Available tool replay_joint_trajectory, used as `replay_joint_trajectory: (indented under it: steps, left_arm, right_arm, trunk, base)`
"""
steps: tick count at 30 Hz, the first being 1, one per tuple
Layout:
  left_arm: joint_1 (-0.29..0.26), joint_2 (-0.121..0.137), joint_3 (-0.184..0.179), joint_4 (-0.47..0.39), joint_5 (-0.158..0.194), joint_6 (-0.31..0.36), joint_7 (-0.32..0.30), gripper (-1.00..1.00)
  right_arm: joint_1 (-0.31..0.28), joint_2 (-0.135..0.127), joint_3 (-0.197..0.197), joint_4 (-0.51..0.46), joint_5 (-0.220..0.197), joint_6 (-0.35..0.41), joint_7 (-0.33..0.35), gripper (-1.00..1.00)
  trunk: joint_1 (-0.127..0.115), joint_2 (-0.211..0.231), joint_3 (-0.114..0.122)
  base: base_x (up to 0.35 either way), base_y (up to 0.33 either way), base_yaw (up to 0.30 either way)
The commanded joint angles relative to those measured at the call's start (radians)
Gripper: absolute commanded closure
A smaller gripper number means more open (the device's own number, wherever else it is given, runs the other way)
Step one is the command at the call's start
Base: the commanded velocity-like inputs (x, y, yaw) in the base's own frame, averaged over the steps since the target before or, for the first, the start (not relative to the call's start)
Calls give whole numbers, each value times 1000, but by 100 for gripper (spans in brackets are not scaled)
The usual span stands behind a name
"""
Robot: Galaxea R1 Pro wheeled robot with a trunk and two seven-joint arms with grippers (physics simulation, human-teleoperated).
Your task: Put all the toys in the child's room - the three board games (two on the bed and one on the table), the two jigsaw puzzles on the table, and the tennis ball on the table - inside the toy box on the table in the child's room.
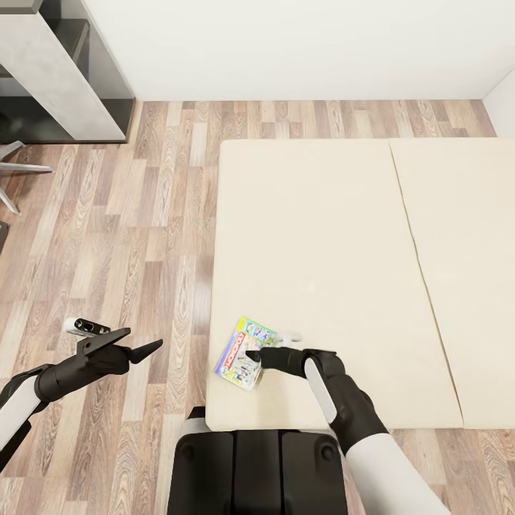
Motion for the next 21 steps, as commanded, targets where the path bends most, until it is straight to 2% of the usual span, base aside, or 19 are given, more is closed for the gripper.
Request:
replay_joint_trajectory:
  steps: [1,6,10,18,21]
  left_arm:
    - [-1,1,-2,0,4,5,-2,-100]
    - [-1,1,-2,0,4,5,-2,-100]
    - [-1,1,-2,0,4,5,-2,-100]
    - [-1,1,-2,0,4,5,-2,-100]
    - [-1,1,-2,0,4,5,-3,-100]
  right_arm:
    - [-4,0,-13,3,2,6,-10,-100]
    - [-25,1,-41,30,1,17,-99,-100]
    - [-56,2,-48,54,-6,22,-173,-100]
    - [-108,2,-52,130,-9,10,-197,-100]
    - [-127,2,-52,167,-9,-16,-198,-100]
  trunk:
    - [1,-2,-1]
    - [1,-2,-1]
    - [1,-2,-1]
    - [1,-2,-1]
    - [1,-2,-1]
  base:
    - [0,0,0]
    - [0,0,0]
    - [0,0,0]
    - [0,0,0]
    - [0,0,0]
